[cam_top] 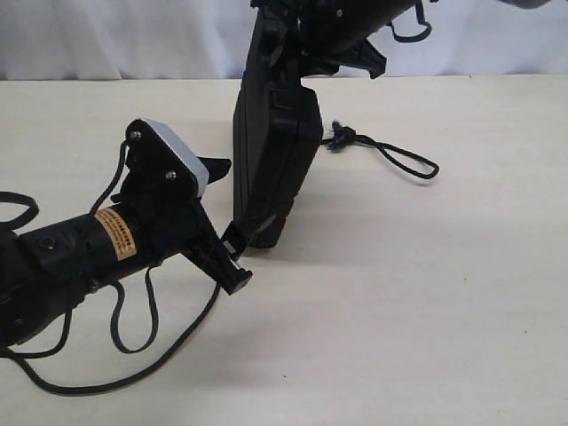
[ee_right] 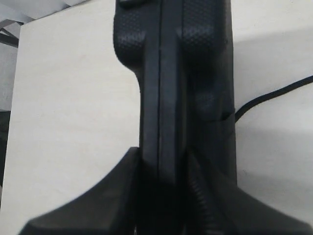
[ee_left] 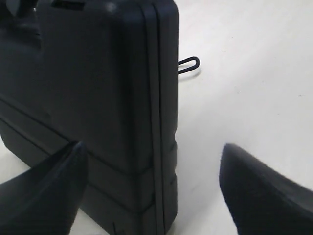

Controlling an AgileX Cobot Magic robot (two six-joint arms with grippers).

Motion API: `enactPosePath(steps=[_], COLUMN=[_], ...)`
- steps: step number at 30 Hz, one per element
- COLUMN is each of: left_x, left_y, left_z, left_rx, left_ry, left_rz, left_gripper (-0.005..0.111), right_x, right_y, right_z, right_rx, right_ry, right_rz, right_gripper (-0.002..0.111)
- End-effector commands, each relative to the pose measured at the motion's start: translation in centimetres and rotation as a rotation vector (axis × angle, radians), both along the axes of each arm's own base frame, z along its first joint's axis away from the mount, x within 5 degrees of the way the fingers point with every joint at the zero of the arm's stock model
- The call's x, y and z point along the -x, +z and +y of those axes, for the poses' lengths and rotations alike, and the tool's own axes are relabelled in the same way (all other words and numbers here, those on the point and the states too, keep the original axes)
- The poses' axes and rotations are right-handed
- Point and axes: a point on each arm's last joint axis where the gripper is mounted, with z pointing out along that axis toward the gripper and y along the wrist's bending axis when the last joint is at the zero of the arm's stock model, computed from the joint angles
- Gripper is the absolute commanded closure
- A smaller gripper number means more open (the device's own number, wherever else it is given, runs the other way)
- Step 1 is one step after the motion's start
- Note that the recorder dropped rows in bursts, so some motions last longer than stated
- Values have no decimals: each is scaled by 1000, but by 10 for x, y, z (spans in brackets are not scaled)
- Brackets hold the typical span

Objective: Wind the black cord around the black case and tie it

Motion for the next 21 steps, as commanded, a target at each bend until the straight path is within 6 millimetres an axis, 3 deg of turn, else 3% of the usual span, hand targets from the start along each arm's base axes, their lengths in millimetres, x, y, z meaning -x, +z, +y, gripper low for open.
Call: enactPosePath(steps=[1, 11, 21], left_x=[-8, -25, -50], left_y=[-4, 8, -9], left_z=[-7, -12, -23], left_rx=[5, 75, 56], left_ry=[5, 77, 119], left_rz=[3, 8, 30], left_gripper=[36, 36, 36], right_x=[0, -1, -1], right_y=[21, 11, 10], right_z=[13, 12, 13], right_rx=[-104, -136, -142], right_ry=[-82, -142, -145], right_rz=[-103, -89, -87], right_gripper=[104, 104, 104])
